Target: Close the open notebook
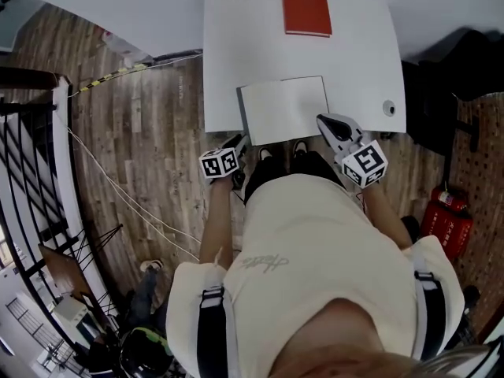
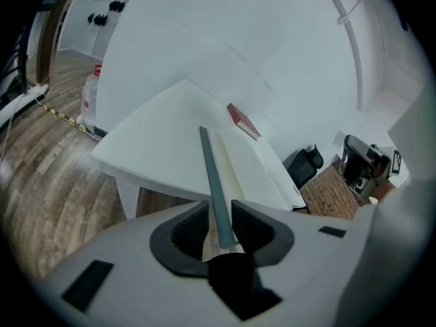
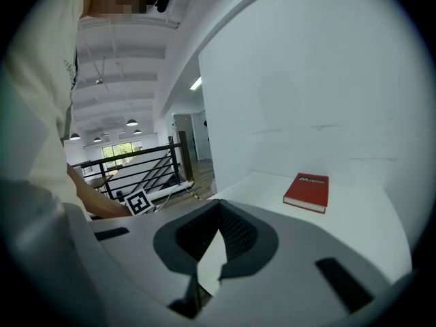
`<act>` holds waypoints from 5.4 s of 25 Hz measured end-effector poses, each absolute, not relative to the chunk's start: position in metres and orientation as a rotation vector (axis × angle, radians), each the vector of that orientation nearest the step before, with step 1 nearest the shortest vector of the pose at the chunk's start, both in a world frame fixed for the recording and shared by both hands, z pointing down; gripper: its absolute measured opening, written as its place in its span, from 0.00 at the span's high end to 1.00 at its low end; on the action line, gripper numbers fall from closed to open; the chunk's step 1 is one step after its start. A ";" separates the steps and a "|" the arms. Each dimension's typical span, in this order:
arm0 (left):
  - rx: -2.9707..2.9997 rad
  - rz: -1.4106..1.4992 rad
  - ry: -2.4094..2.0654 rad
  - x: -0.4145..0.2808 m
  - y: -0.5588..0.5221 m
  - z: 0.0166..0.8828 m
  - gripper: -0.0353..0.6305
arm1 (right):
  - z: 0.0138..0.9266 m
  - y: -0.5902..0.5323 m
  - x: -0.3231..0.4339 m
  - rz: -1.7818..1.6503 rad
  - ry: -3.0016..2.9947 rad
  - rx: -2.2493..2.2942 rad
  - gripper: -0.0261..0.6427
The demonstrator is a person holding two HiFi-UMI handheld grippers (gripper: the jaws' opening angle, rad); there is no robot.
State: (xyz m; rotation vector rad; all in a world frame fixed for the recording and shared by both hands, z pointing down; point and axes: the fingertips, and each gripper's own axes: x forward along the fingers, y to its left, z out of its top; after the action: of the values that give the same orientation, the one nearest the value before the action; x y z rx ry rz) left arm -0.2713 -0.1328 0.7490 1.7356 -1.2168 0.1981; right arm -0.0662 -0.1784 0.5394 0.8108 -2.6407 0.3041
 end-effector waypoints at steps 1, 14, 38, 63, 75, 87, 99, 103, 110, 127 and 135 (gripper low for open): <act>1.740 0.187 -1.197 -0.270 -0.133 0.752 0.78 | 0.541 -0.177 -0.068 0.305 -2.636 0.815 0.95; 1.692 -0.092 -0.901 -0.256 -0.134 0.766 0.85 | 0.547 -0.179 -0.091 0.297 -2.587 0.805 0.95; 1.956 -0.055 -0.833 -0.227 -0.148 0.664 0.91 | 0.548 -0.167 -0.084 0.332 -2.611 0.834 0.95; 2.051 0.144 -0.876 -0.090 -0.179 0.599 0.91 | 0.533 -0.190 0.044 0.374 -2.698 1.005 0.95; 2.121 0.385 -0.953 -0.039 -0.192 0.618 0.91 | 0.554 -0.203 0.089 0.415 -2.704 1.083 0.95; 2.146 0.365 -0.884 0.010 -0.202 0.603 0.83 | 0.562 -0.208 0.111 0.467 -2.714 1.108 0.95; 2.168 0.362 -0.985 -0.011 -0.213 0.594 0.83 | 0.565 -0.215 0.112 0.473 -2.709 1.094 0.95; 2.223 0.308 -1.070 -0.025 -0.223 0.568 0.83 | 0.559 -0.213 0.104 0.461 -2.737 1.053 0.95; 2.344 0.322 -1.202 -0.054 -0.226 0.523 0.91 | 0.535 -0.216 0.077 0.398 -2.780 0.996 0.95; 2.444 0.086 -1.605 -0.170 -0.239 0.372 0.91 | 0.422 -0.242 0.005 0.076 -2.866 0.848 0.95; 2.509 0.123 -1.820 -0.195 -0.247 0.329 0.91 | 0.364 -0.248 -0.016 -0.109 -2.918 0.861 0.95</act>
State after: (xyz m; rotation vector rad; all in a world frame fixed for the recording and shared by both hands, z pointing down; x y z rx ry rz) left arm -0.1954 -0.2475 0.3286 2.5094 -1.8198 0.1233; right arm -0.0156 -0.2476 0.3641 0.8610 -2.9180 -0.1086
